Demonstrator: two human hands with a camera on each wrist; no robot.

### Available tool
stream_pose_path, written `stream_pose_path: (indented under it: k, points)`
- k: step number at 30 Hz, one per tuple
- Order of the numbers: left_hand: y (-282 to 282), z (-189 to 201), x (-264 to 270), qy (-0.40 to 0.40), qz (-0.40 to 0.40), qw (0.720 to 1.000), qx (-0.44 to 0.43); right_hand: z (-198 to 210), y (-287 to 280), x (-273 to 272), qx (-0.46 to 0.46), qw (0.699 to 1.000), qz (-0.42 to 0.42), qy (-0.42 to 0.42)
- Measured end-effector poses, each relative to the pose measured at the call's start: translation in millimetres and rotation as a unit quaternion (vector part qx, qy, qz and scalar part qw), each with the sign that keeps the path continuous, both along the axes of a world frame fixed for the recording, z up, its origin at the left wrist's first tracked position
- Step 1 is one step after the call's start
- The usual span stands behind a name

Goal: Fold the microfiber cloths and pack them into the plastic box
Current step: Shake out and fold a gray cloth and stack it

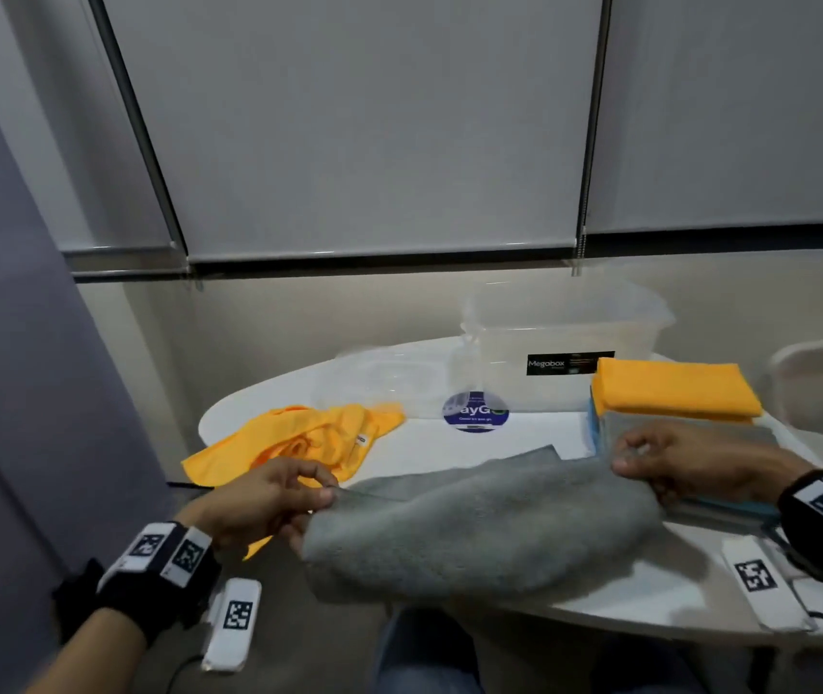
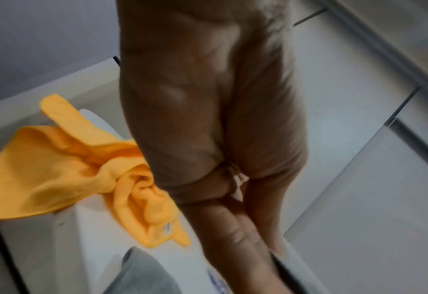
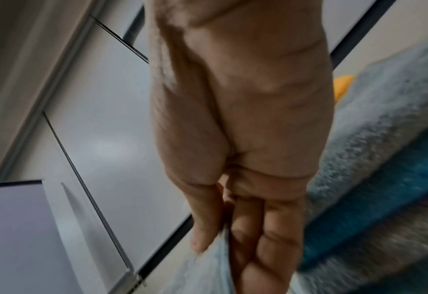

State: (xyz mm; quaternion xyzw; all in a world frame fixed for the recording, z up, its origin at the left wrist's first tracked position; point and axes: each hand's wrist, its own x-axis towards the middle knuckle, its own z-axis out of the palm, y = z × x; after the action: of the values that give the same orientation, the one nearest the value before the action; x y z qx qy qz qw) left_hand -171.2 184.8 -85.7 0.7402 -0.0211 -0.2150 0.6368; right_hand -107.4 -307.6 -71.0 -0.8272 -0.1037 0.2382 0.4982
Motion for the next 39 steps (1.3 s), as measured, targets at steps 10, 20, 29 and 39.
stream_pose_path:
  k: [10,20,29,39]
  points:
    - [-16.6,-79.2,32.1,0.004,0.212,0.973,0.087,-56.6,56.1,33.4,-0.136,0.978,-0.082,-0.137]
    - [-11.9,-91.5,29.3,-0.113,0.223,0.94,0.231,-88.5,99.7,66.0,-0.258,0.935,-0.158,-0.187]
    - [-9.5,-102.0,48.4,-0.09,0.226,0.901,0.358,-96.7,104.1,82.0,-0.32,0.919,-0.177,-0.145]
    - [-7.6,-117.2,50.0,-0.075,0.217,0.896,0.379,-96.9,102.7,87.6,-0.313,0.918,-0.206,-0.133]
